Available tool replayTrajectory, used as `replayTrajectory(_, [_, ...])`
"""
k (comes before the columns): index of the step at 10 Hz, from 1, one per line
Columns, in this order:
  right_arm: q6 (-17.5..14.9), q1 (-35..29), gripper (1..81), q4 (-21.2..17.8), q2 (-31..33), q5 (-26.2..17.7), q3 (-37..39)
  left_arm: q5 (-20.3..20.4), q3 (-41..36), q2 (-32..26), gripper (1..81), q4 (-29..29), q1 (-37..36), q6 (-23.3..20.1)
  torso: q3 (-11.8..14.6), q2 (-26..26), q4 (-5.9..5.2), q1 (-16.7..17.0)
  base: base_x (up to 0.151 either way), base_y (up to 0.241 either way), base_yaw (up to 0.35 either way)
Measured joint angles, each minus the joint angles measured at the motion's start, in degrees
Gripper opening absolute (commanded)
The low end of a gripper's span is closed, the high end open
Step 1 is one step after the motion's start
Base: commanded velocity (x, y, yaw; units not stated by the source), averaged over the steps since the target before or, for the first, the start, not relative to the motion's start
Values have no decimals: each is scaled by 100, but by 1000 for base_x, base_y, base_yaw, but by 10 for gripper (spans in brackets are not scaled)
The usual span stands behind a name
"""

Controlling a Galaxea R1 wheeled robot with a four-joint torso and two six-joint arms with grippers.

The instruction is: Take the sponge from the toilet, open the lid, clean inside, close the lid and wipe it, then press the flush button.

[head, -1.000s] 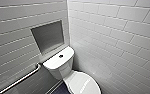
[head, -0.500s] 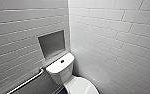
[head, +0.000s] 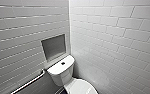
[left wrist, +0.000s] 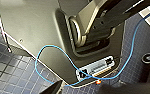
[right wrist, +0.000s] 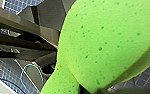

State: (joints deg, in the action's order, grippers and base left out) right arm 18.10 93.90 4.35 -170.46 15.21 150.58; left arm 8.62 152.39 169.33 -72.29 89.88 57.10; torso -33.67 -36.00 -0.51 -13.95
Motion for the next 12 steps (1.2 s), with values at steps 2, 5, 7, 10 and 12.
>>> replayTrajectory(2, [2,-9,10,0,-38,-6,6,0,0,2,811,0,-9,0,2,417,2,271,0,0,0])
replayTrajectory(5, [2,-11,10,0,-51,-4,6,-22,0,5,811,2,-16,0,2,1071,0,690,0,0,0])
replayTrajectory(7, [0,-30,10,0,-63,0,6,-24,0,5,811,0,-30,0,2,1499,0,968,0,0,0])
replayTrajectory(10, [2,-52,10,0,-63,16,6,-50,0,7,811,2,-72,-2,5,2135,2,1252,0,0,0])
replayTrajectory(12, [2,-90,10,0,-60,20,9,-134,0,5,811,2,-124,0,24,2343,2,1270,0,0,0])
